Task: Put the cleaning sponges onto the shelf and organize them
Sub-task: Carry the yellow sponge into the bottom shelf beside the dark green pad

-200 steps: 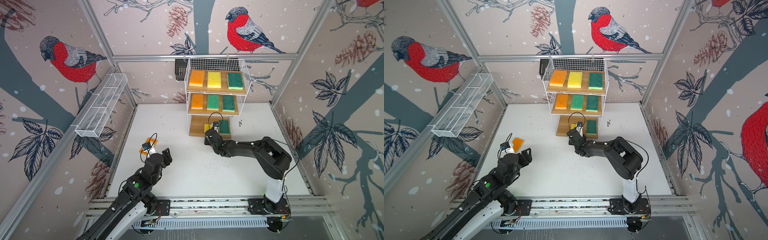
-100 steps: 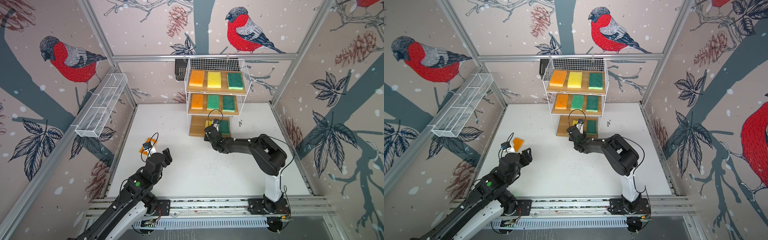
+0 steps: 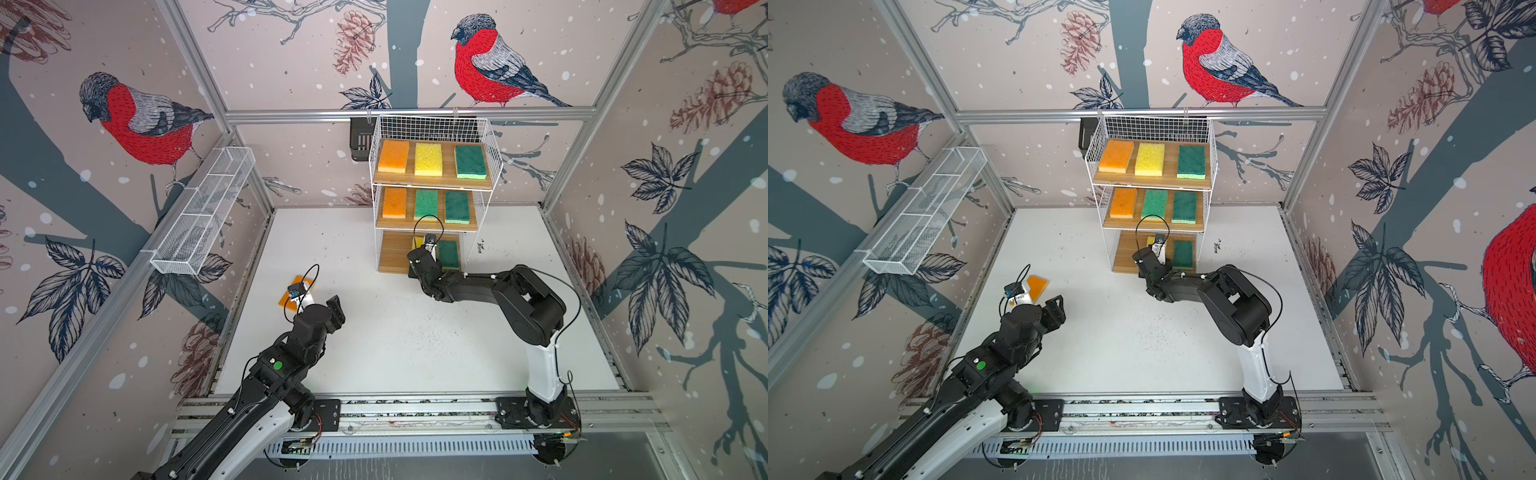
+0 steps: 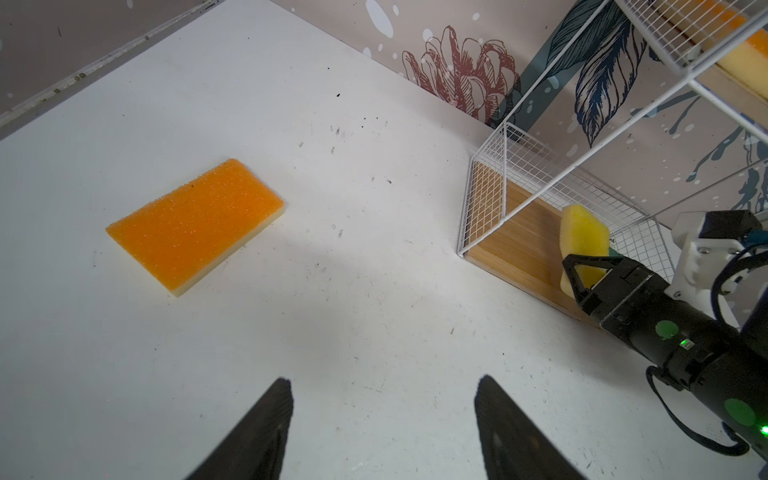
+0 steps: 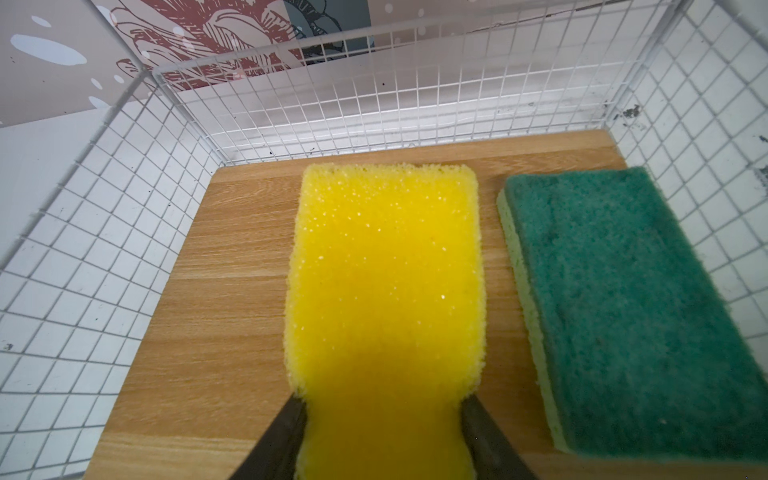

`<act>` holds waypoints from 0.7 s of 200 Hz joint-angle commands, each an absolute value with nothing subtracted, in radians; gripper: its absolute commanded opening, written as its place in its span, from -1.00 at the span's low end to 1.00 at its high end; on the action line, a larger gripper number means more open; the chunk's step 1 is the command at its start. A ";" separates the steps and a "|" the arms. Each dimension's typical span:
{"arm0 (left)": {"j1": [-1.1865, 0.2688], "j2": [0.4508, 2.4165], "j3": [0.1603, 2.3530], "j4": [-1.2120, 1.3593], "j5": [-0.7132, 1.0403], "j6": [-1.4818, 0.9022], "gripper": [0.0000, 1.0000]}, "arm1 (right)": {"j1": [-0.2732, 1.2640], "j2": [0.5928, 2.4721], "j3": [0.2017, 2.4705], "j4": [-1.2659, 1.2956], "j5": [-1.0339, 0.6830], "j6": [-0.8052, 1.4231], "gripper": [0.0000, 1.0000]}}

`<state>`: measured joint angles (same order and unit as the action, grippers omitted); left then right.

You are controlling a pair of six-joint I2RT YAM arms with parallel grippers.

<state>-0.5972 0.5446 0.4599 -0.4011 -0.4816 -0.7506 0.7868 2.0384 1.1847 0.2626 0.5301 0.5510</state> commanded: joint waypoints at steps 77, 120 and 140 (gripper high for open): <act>-0.597 0.585 0.474 -0.339 -0.506 -0.721 0.41 | 0.779 2.072 1.211 0.298 0.558 0.475 0.00; -0.597 0.599 0.477 -0.335 -0.500 -0.721 0.41 | 0.778 2.086 1.222 0.292 0.558 0.461 0.02; -0.597 0.601 0.476 -0.333 -0.501 -0.722 0.41 | 0.776 2.090 1.226 0.285 0.563 0.463 0.02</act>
<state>-0.5976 0.5991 0.4698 -0.3676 -0.4831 -0.7326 0.7784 2.0830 1.2163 0.2798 0.5411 0.4732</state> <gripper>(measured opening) 0.705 0.513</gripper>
